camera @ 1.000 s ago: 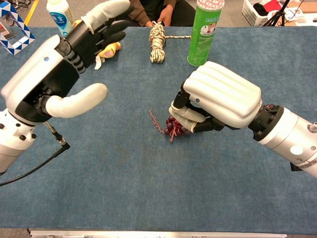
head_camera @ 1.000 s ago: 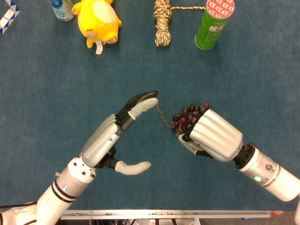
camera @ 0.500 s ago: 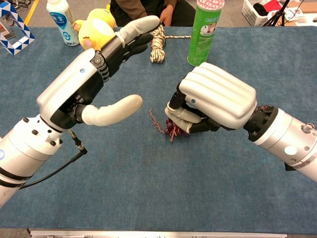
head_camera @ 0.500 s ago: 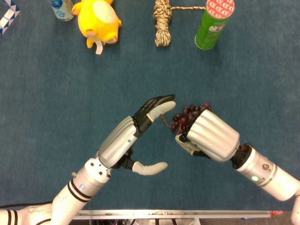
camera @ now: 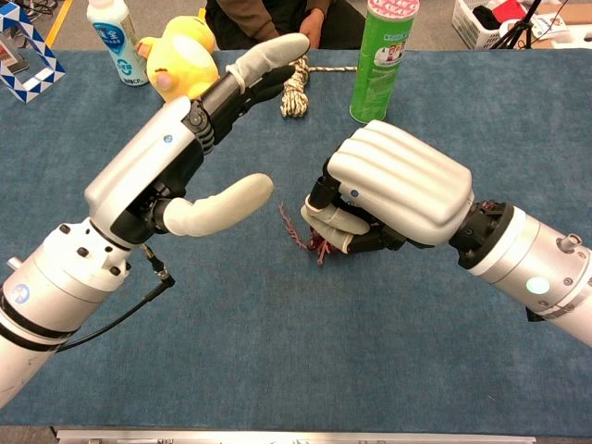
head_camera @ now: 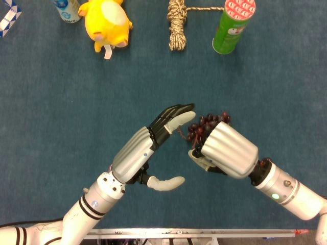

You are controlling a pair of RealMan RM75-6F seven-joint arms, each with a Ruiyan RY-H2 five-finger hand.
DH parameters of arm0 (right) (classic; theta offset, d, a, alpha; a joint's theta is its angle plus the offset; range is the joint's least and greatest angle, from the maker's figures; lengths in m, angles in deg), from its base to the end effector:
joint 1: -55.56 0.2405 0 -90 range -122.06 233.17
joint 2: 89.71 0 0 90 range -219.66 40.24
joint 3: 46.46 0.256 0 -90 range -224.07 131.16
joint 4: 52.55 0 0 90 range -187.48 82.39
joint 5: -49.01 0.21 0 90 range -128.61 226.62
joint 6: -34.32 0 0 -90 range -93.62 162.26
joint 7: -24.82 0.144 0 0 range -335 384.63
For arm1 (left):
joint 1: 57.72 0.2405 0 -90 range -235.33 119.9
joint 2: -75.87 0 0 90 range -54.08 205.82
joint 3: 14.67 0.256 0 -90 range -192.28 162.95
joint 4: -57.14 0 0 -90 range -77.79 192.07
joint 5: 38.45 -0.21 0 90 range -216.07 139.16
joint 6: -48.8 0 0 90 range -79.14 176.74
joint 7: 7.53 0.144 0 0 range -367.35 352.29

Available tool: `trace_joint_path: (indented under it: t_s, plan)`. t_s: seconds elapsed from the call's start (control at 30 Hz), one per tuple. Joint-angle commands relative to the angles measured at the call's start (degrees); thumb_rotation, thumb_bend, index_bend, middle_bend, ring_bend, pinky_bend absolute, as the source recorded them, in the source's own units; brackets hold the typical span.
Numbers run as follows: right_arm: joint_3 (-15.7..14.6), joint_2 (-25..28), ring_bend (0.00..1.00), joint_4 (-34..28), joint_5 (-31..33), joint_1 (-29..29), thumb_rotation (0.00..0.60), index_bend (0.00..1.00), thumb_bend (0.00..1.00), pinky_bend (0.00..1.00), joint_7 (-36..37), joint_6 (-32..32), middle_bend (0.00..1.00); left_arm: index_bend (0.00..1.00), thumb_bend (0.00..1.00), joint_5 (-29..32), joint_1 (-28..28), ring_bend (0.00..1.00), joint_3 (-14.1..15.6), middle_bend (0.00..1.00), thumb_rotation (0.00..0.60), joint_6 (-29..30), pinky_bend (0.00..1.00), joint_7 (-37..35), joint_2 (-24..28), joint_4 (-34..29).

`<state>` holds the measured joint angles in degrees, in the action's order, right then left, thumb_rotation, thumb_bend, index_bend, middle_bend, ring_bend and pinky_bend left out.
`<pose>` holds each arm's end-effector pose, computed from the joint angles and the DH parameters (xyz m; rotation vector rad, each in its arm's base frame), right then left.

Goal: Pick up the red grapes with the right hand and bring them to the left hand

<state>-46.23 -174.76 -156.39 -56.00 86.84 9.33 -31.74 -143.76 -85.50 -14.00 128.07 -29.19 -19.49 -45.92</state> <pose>-0.0872 -0.2029 0.0032 2.1791 -0.6623 1.4342 -0.0654 0.1858 0.0021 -1.7069 -1.5367 -2.0639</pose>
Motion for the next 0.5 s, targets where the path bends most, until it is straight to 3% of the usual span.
trace_joint_path:
  t_s: [0.03,0.5]
  plan:
    - [-0.1,-0.1,1.0,-0.1,0.0,0.1,0.6,1.0,0.82,1.0,-0.2,0.0,1.0,0.0,0.21,-0.2,-0.1,0.0,0.1,0.0,0.229,0.3,0.0,0.1,-0.3,0.3]
    - [-0.4,-0.3,1.0,-0.1,0.3,0.6,0.6,1.0,0.82,1.0,-0.5,0.1,1.0,0.0,0.21,0.1,-0.6,0.0,0.1,0.0,0.227,1.1,0.0,0.0,-0.9,0.8]
